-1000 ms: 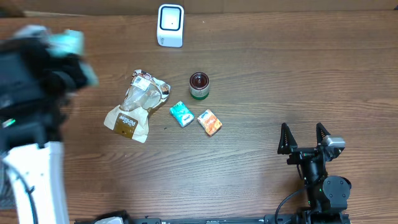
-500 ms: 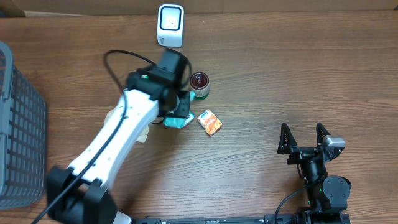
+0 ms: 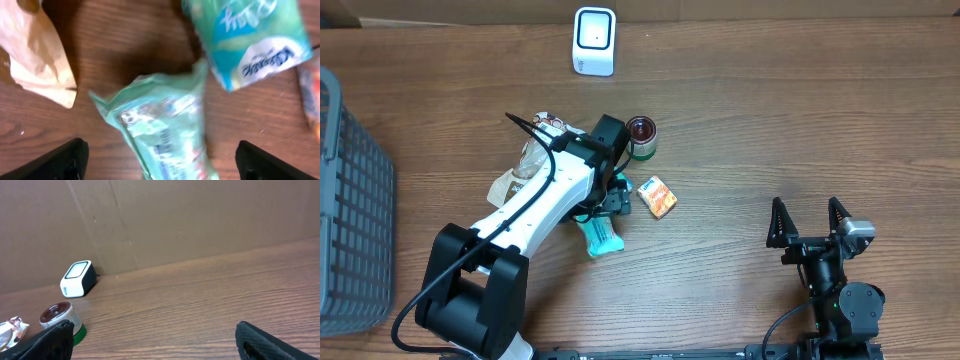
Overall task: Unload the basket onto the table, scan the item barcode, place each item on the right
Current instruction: 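Carry the green pack past the scanner and drop it on the table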
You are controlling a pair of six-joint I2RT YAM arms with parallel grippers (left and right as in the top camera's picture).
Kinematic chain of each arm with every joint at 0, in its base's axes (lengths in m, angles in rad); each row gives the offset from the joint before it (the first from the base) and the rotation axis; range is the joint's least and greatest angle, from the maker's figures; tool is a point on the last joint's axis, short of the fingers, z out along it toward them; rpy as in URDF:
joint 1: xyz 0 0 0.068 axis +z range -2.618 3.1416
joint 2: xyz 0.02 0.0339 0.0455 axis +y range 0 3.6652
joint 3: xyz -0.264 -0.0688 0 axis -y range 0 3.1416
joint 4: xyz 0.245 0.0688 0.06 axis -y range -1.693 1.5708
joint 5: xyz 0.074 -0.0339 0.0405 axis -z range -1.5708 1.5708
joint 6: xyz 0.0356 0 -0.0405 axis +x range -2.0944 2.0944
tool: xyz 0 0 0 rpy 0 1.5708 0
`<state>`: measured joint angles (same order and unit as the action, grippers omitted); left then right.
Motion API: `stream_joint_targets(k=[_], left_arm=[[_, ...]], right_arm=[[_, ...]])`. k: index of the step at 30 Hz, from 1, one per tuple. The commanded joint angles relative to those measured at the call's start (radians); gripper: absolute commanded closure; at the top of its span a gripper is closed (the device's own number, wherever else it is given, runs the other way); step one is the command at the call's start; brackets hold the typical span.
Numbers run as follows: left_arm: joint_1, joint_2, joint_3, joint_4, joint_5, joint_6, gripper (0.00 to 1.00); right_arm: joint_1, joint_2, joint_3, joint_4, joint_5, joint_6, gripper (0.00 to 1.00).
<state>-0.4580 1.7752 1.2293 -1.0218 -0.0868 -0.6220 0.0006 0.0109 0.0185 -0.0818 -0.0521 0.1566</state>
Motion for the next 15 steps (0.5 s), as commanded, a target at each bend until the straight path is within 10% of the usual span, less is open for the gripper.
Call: stream_joint_targets(k=[1,15], left_arm=[[0.019,-0.008,0.037,0.006,-0.021,-0.004,0.04],[0.470,-0.096,0.322,-0.069,0.227,0.471,0.00]], right_arm=[[-0.003,-0.008,-0.011,0.005,-0.002,0.000,0.00],[-0.003,-0.008,-0.011,0.005,-0.002,0.000,0.00]])
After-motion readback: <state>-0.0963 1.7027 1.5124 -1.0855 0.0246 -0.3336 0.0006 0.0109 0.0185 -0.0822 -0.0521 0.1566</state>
